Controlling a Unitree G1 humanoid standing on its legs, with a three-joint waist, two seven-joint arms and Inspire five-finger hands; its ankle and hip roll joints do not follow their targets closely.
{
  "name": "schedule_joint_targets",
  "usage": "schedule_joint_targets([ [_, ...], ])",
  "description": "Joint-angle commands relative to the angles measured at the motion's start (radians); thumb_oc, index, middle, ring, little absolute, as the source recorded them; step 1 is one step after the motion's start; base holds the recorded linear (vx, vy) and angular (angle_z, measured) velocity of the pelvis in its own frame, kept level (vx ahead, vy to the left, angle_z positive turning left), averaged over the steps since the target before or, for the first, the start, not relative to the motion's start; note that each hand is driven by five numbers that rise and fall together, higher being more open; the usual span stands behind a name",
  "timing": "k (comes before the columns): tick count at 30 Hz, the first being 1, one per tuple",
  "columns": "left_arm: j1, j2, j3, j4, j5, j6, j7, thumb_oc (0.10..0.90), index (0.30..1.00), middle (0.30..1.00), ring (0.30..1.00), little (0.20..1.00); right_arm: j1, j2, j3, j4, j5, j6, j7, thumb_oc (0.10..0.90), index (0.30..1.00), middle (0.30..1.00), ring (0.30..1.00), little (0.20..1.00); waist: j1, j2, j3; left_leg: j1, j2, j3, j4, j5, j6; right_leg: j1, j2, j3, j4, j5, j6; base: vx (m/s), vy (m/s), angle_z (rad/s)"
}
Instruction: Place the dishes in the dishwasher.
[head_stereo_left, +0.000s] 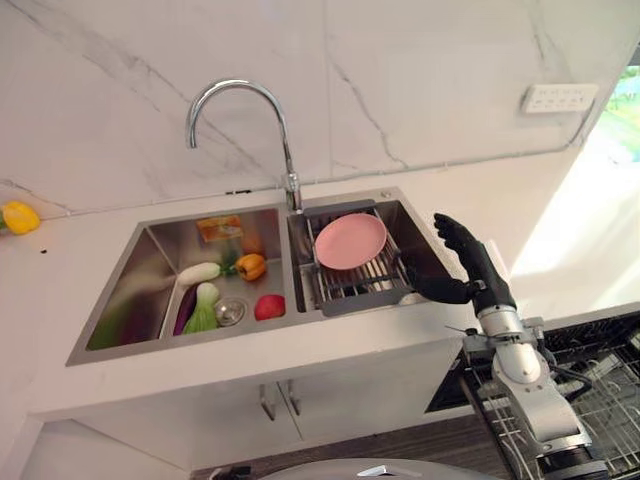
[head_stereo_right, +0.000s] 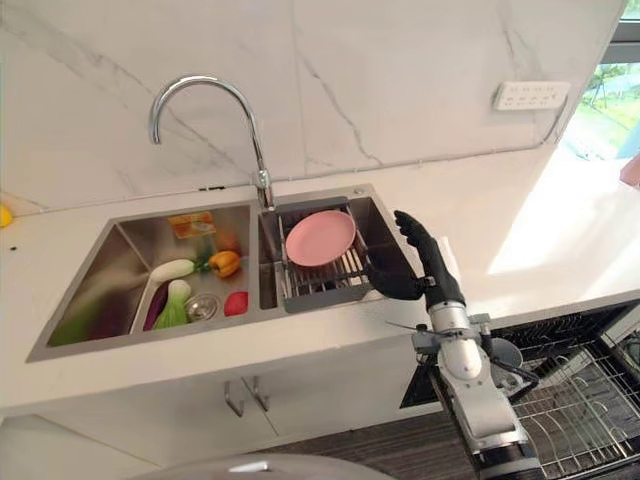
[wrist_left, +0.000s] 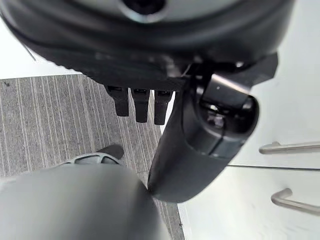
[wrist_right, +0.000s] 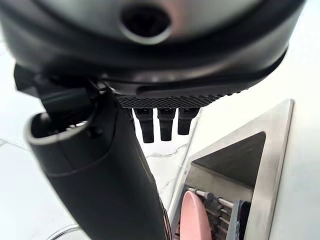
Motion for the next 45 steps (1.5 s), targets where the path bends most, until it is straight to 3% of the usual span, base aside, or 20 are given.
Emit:
schedule_joint_targets([
  [1,-0.028,0.029,-0.02,0.073,0.032,0.008,-0.021,0.8,0.9,0.9,0.9,0.9,-0.145,-0.019,-0.066,-0.044,-0.008,-0.075,0.005,0.8,0.9,0.9,0.9,0.9,0.017,-0.05,0.017,-0.018,0.035,-0.023,0.018,-0.027,0.004,0.041,-0.088,0.003,0.014,-0.126,0.082,0.04,-0.051,0.08],
  [9,-0.014,0.046,-0.03,0.094,0.046,0.006,-0.052,0.8,0.9,0.9,0.9,0.9,-0.27,-0.157,-0.023,0.101,-0.078,-0.065,0.041,0.8,0.9,0.9,0.9,0.9,0.047,-0.053,0.01,-0.027,0.055,-0.019,0.017,-0.012,-0.014,0.039,-0.07,-0.01,0.013,-0.138,0.076,0.03,-0.048,0.02],
  [14,-0.013,0.05,-0.046,0.098,0.049,0.007,-0.062,0.8,0.9,0.9,0.9,0.9,-0.324,-0.185,0.019,0.201,-0.065,-0.056,0.06,0.8,0.9,0.9,0.9,0.9,0.056,-0.056,0.004,-0.029,0.061,-0.024,0.017,-0.009,-0.019,0.043,-0.065,-0.017,0.013,-0.142,0.071,0.02,-0.028,0.03],
  [45,0.0,0.073,-0.116,0.099,0.073,-0.007,-0.05,0.8,0.9,0.9,0.9,0.9,-0.635,-0.234,0.257,0.481,-0.29,-0.018,0.017,0.8,0.9,0.9,0.9,0.9,0.106,-0.047,0.002,-0.03,0.053,-0.063,0.015,-0.02,-0.016,0.06,-0.074,-0.043,0.013,-0.145,0.069,0.01,0.0,0.03],
])
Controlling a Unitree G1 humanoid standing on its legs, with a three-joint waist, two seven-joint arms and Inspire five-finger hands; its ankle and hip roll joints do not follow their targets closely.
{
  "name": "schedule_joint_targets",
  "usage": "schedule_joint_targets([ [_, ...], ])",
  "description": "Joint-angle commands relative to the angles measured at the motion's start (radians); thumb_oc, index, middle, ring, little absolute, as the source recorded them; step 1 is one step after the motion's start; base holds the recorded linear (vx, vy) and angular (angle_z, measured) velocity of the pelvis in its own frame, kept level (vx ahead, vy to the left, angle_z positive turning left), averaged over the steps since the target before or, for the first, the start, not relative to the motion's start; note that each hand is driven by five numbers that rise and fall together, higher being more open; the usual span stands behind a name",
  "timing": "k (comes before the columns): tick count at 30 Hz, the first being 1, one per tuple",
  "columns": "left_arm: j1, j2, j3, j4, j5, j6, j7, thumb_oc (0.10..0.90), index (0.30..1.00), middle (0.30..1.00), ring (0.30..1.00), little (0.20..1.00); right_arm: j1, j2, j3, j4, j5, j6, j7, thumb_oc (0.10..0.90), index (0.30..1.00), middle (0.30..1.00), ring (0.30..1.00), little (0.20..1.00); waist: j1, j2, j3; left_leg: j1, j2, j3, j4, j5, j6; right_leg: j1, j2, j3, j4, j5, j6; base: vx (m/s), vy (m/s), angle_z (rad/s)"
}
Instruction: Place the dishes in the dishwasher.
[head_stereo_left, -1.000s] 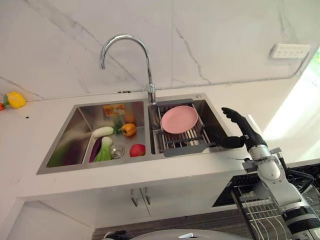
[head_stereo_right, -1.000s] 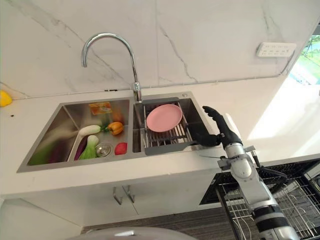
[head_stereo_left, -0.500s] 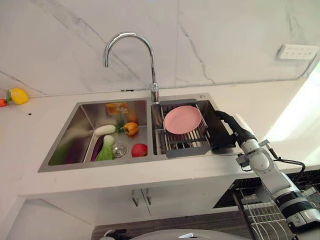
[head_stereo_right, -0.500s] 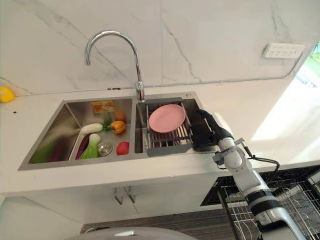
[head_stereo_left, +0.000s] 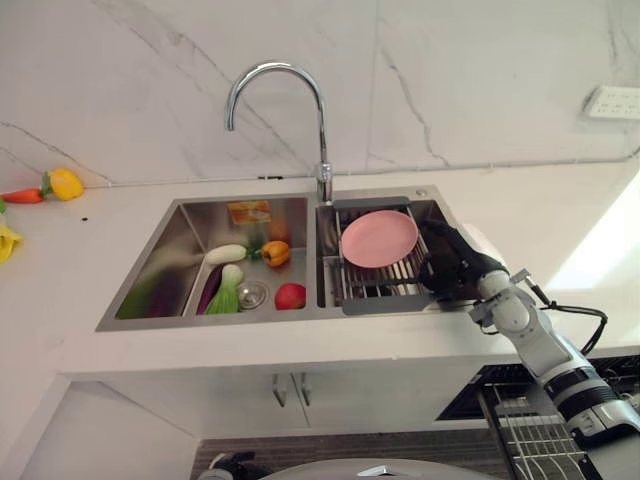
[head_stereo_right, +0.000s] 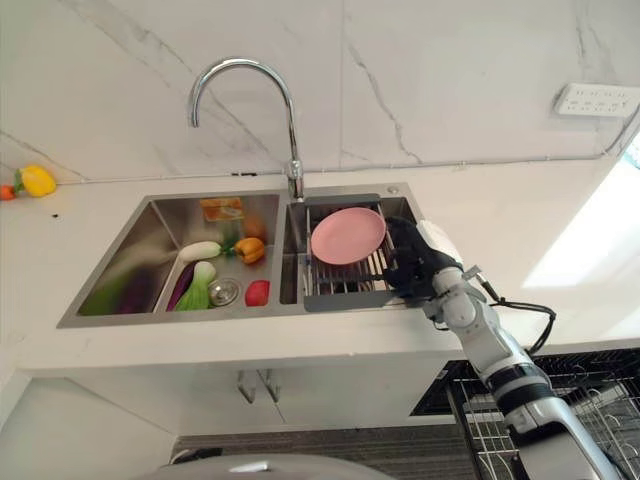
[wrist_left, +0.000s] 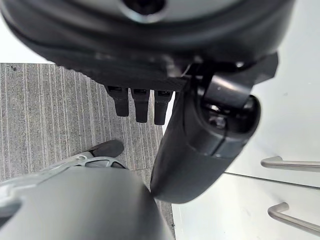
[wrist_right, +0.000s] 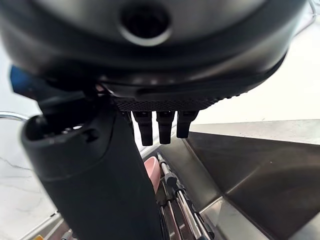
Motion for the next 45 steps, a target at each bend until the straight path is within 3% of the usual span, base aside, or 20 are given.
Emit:
schedule_joint_targets([
  [1,0.03,0.057,-0.105,0.095,0.066,0.019,0.002,0.8,0.9,0.9,0.9,0.9,-0.238,-0.023,0.023,0.042,-0.045,-0.053,-0.067,0.8,0.9,0.9,0.9,0.9,0.024,-0.057,-0.014,-0.015,0.045,-0.017,0.01,-0.017,-0.014,0.046,-0.078,0.0,0.015,-0.129,0.069,0.01,0.003,0.07],
  [22,0.029,0.066,-0.128,0.094,0.069,0.007,0.019,0.8,0.9,0.9,0.9,0.9,-0.42,-0.03,0.193,0.192,-0.192,-0.019,-0.087,0.8,0.9,0.9,0.9,0.9,0.055,-0.067,-0.004,-0.035,0.046,-0.043,0.011,-0.013,-0.02,0.043,-0.071,-0.015,0.015,-0.139,0.065,0.02,-0.002,0.03],
  [35,0.025,0.071,-0.169,0.055,0.087,-0.011,0.017,0.8,0.9,0.9,0.9,0.9,-0.502,-0.012,0.326,0.294,-0.376,-0.014,-0.102,0.8,0.9,0.9,0.9,0.9,0.074,-0.062,0.006,-0.04,0.052,-0.065,0.011,-0.012,-0.025,0.051,-0.062,-0.023,0.015,-0.154,0.06,0.01,-0.004,0.04],
  [43,0.023,0.06,-0.2,0.031,0.094,-0.019,0.009,0.8,0.9,0.9,0.9,0.9,-0.519,0.025,0.364,0.388,-0.522,0.019,-0.185,0.8,0.9,0.9,0.9,0.9,0.091,-0.053,0.007,-0.043,0.057,-0.076,0.011,-0.008,-0.029,0.054,-0.055,-0.031,0.015,-0.165,0.055,0.01,-0.007,0.02],
  [45,0.022,0.06,-0.203,0.03,0.096,-0.018,0.01,0.8,0.9,0.9,0.9,0.9,-0.519,0.029,0.363,0.391,-0.535,0.023,-0.196,0.505,0.458,0.458,0.458,0.458,0.093,-0.052,0.008,-0.044,0.057,-0.077,0.012,-0.008,-0.029,0.054,-0.054,-0.032,0.015,-0.166,0.054,0.01,-0.011,0.13],
])
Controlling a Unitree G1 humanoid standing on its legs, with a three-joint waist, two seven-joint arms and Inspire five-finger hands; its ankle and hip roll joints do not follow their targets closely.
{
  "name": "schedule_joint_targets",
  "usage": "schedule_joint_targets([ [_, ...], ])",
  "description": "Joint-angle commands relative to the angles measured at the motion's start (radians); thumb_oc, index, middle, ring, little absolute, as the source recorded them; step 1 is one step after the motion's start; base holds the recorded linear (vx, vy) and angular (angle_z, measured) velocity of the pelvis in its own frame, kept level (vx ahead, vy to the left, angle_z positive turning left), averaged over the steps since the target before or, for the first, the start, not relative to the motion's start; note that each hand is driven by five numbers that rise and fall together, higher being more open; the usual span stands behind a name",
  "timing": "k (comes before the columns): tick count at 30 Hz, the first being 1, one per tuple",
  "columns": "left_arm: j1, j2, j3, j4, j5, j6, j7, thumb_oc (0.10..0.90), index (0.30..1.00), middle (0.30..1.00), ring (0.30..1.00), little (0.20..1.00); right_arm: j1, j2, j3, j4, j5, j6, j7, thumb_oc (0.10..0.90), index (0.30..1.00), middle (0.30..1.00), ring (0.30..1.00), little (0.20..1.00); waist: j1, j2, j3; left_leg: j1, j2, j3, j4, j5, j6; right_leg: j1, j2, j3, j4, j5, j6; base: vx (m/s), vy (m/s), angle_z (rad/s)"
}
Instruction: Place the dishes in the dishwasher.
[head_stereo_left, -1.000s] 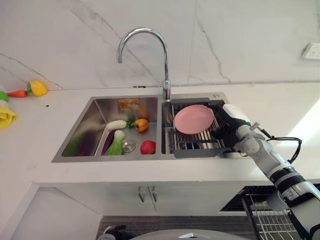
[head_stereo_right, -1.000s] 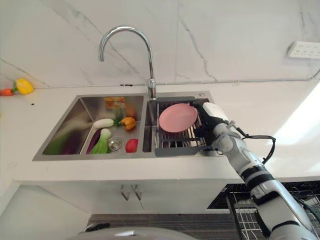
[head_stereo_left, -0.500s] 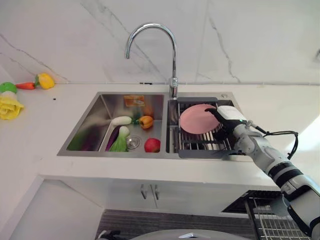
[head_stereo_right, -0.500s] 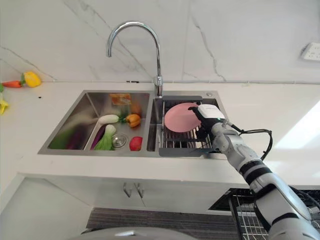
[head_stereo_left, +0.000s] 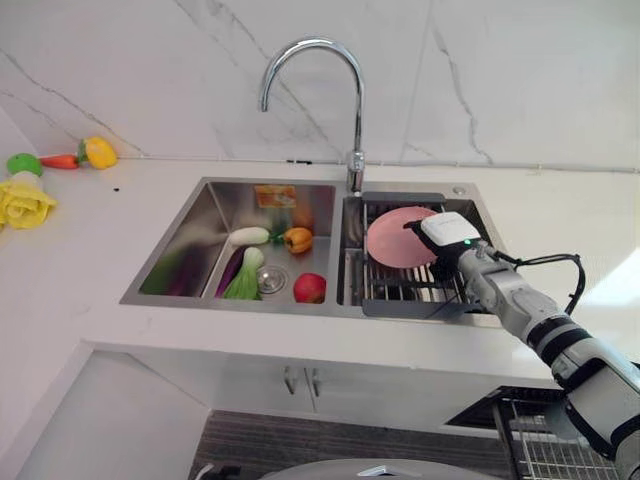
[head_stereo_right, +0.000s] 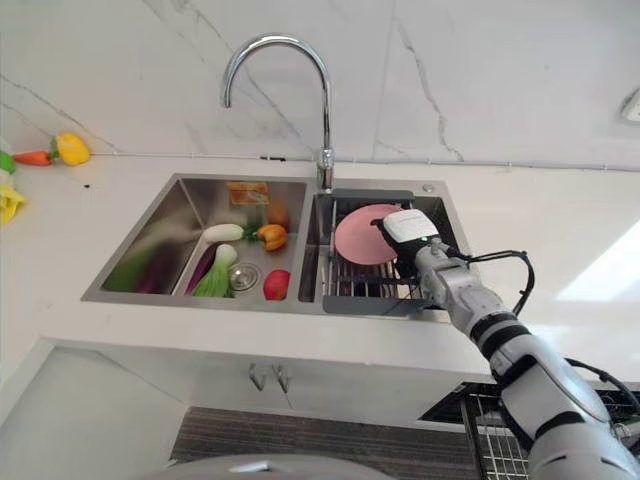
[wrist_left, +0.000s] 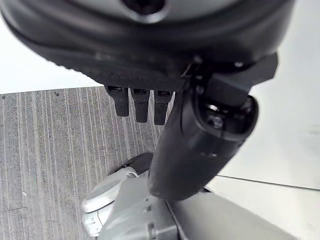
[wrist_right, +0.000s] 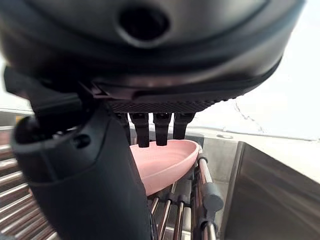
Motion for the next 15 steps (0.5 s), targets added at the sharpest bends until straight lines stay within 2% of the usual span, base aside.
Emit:
schedule_joint_targets([
  [1,-0.019,0.0,-0.095,0.033,0.024,-0.01,-0.01,0.8,0.9,0.9,0.9,0.9,-0.206,0.031,0.014,0.046,-0.058,0.027,-0.125,0.4,0.3,0.3,0.3,0.3,0.033,-0.046,-0.024,-0.023,0.055,-0.013,0.011,-0.012,-0.025,0.04,-0.054,0.007,0.015,-0.165,0.056,0.01,-0.01,0.12],
  [7,-0.017,-0.007,-0.108,0.036,0.05,-0.008,0.0,0.8,0.9,0.9,0.9,0.9,-0.163,0.03,0.0,-0.022,-0.072,0.004,-0.202,0.4,0.3,0.3,0.3,0.3,0.039,-0.037,-0.028,-0.023,0.061,-0.017,0.011,-0.011,-0.028,0.042,-0.053,0.002,0.015,-0.169,0.055,0.0,-0.003,0.01],
  [11,-0.017,-0.01,-0.098,0.044,0.042,-0.008,0.011,0.8,0.9,0.9,0.9,0.9,-0.152,0.014,0.018,-0.076,-0.067,-0.026,-0.222,0.4,0.3,0.3,0.3,0.3,0.041,-0.036,-0.031,-0.02,0.063,-0.015,0.011,-0.01,-0.031,0.044,-0.049,0.002,0.015,-0.171,0.053,0.0,0.0,0.0],
  [15,-0.018,-0.011,-0.105,0.046,0.047,-0.009,0.016,0.8,0.9,0.9,0.9,0.9,-0.154,0.012,0.026,-0.082,-0.063,-0.029,-0.223,0.4,0.3,0.3,0.3,0.3,0.037,-0.036,-0.033,-0.016,0.065,-0.012,0.011,-0.013,-0.031,0.046,-0.047,0.004,0.015,-0.172,0.053,0.0,0.0,0.0],
])
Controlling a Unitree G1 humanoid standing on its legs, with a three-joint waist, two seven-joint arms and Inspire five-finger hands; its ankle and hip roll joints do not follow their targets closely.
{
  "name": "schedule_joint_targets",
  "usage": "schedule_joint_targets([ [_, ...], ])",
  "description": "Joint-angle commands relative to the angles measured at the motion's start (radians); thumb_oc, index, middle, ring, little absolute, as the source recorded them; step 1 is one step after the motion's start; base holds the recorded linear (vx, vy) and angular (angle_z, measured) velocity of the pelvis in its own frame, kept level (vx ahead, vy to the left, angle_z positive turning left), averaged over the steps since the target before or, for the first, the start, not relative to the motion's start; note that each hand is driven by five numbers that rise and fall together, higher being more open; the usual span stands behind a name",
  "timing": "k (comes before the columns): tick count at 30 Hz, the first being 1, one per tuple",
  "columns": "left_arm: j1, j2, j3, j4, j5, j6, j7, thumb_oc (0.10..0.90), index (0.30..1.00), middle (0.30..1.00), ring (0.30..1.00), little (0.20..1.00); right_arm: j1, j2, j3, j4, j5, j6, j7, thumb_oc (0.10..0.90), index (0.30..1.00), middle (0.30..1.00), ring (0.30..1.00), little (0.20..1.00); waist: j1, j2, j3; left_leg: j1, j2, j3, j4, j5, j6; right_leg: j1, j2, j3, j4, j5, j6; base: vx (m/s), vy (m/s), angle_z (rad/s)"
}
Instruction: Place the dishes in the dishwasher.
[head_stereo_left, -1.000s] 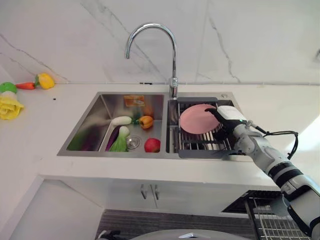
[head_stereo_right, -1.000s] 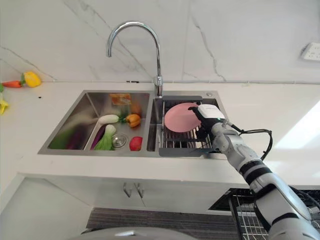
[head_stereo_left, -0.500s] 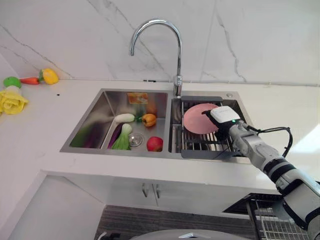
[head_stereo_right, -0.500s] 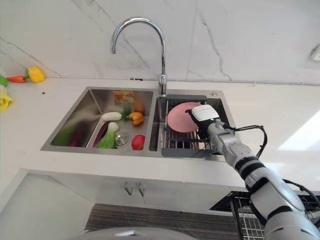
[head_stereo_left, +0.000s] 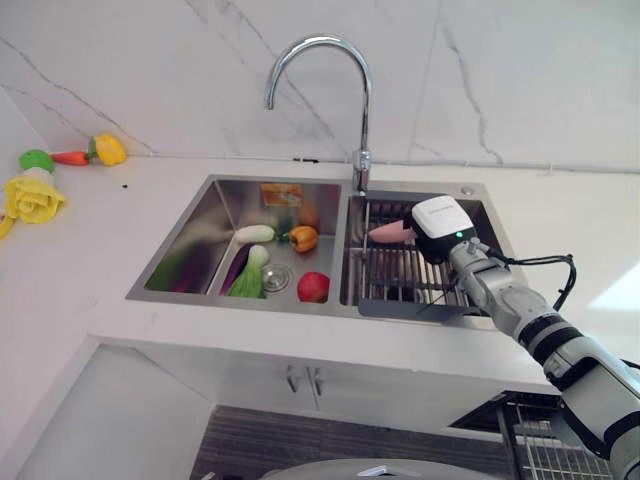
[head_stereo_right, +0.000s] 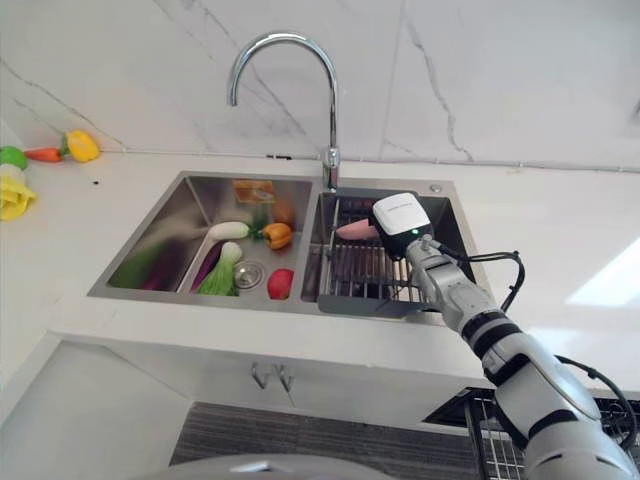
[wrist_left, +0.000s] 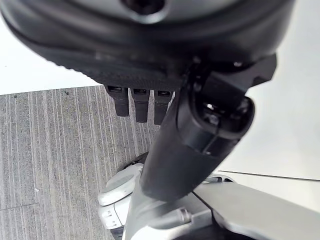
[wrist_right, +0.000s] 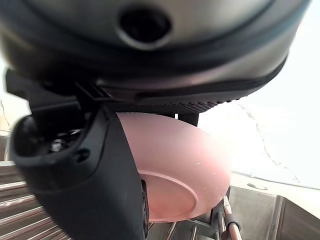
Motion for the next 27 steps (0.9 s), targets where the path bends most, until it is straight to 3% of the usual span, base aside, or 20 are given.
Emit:
schedule_joint_targets([
  [1,-0.042,-0.006,-0.096,0.046,0.041,-0.006,0.017,0.8,0.9,0.9,0.9,0.9,-0.149,0.005,0.031,-0.006,0.013,-0.019,-0.075,0.4,0.3,0.3,0.3,0.3,0.028,-0.048,-0.036,-0.016,0.055,-0.001,0.011,-0.018,-0.024,0.039,-0.057,0.015,0.013,-0.166,0.057,0.0,0.0,0.0],
  [10,-0.042,-0.007,-0.108,0.037,0.073,-0.011,0.032,0.8,0.9,0.9,0.9,0.9,-0.12,-0.049,-0.05,-0.071,0.012,0.011,-0.118,0.4,0.3,0.3,0.3,0.3,0.006,-0.048,-0.033,-0.009,0.053,0.001,0.01,-0.024,-0.022,0.041,-0.057,0.023,0.013,-0.165,0.057,0.0,0.0,0.0],
  [14,-0.043,-0.012,-0.087,0.041,0.051,-0.003,0.055,0.8,0.9,0.9,0.9,0.9,-0.077,-0.023,-0.186,-0.108,0.155,0.029,-0.136,0.4,0.3,0.3,0.3,0.3,-0.006,-0.048,-0.032,-0.006,0.049,0.003,0.011,-0.027,-0.017,0.038,-0.059,0.031,0.013,-0.16,0.058,0.0,0.0,0.0],
  [19,-0.036,-0.009,-0.025,0.06,0.022,0.014,0.063,0.8,0.9,0.9,0.9,0.9,-0.005,-0.106,-0.349,-0.307,0.191,0.037,-0.146,0.4,0.3,0.3,0.3,0.3,-0.029,-0.054,-0.034,0.009,0.049,0.004,0.014,-0.036,-0.012,0.038,-0.055,0.054,0.013,-0.162,0.055,-0.01,0.001,-0.03],
  [27,-0.033,0.001,0.035,0.06,0.002,0.021,0.064,0.8,0.9,0.9,0.9,0.9,0.045,-0.182,-0.461,-0.534,0.203,0.015,-0.132,0.4,0.3,0.3,0.3,0.3,-0.058,-0.061,-0.036,0.019,0.075,0.025,0.054,-0.049,-0.022,0.027,-0.026,0.095,0.013,-0.174,0.041,-0.04,-0.037,-0.13],
])
